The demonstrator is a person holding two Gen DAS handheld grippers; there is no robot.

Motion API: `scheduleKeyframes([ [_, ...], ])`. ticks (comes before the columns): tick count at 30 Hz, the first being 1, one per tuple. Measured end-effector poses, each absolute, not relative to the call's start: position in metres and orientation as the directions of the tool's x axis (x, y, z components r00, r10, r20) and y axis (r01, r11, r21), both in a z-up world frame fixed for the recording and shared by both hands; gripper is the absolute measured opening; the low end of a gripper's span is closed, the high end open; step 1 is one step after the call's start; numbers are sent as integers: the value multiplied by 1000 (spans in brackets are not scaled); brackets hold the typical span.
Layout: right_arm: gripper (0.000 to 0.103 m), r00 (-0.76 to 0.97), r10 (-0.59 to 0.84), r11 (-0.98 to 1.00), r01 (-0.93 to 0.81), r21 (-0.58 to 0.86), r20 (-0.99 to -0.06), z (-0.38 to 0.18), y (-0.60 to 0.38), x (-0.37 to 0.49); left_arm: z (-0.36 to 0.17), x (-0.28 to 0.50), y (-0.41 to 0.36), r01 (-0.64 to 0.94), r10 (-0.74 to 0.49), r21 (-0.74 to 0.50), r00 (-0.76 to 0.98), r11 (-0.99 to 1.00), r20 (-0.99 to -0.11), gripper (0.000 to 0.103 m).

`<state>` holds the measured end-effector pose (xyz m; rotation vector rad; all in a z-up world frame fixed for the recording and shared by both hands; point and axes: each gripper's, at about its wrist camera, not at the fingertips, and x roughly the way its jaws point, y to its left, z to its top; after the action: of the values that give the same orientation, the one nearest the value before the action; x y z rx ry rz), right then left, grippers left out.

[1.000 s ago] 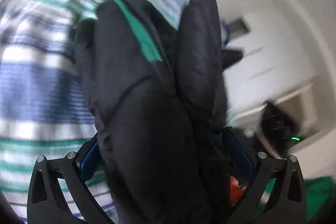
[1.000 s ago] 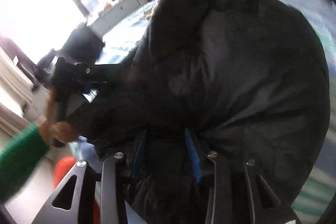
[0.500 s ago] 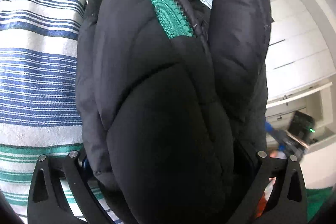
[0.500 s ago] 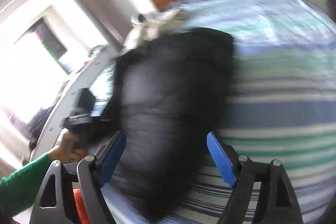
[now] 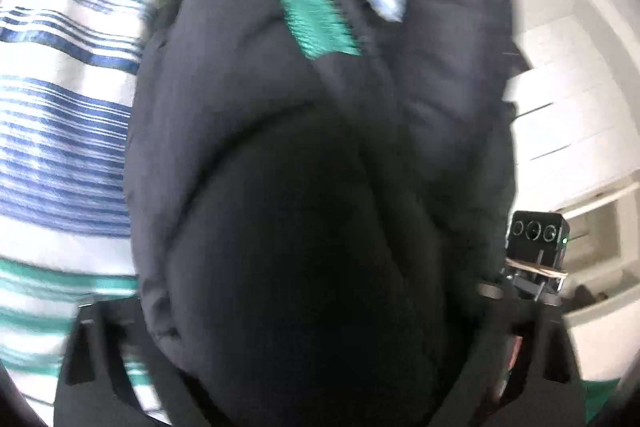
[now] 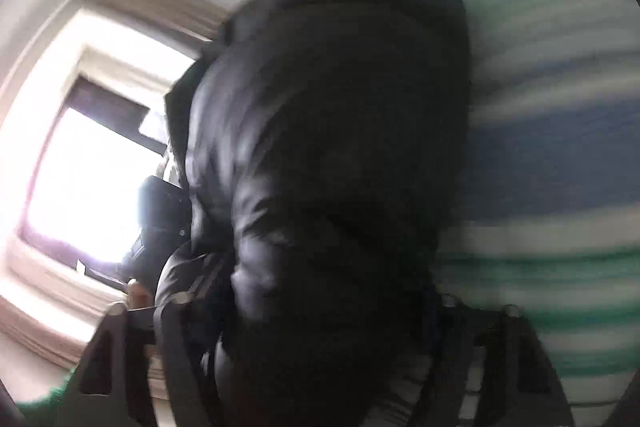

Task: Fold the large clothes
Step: 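Lower the jacket bundle onto the bed and open the left gripper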

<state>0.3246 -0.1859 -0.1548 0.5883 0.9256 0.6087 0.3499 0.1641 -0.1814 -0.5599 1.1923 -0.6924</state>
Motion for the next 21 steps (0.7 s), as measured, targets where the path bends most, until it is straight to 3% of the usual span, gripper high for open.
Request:
scheduleKeyframes([
  [3,60,493,714,686,-349,638,-497,-128,-185,308,-171,327,164,184,-778,-765,285,617,-559,74],
  [6,60,518,732,672,-440,595,-443,-103,-191,300,-153,314,157,208,-801,-791,337,576,-495,74],
  [14,60,536,780,612,-548,571,-323,-52,-244,396,-69,389,99,358,-775,-702,433,616,-460,74],
  [17,60,529,770,625,-511,590,-356,-60,-276,448,-73,435,64,358,-760,-684,444,636,-474,73],
  [19,65,502,758,638,-435,636,-417,-84,-289,486,-94,464,44,323,-740,-679,437,660,-511,83],
  [21,79,482,691,703,-274,657,-539,-126,-301,515,-145,489,22,203,-694,-681,402,704,-598,88],
])
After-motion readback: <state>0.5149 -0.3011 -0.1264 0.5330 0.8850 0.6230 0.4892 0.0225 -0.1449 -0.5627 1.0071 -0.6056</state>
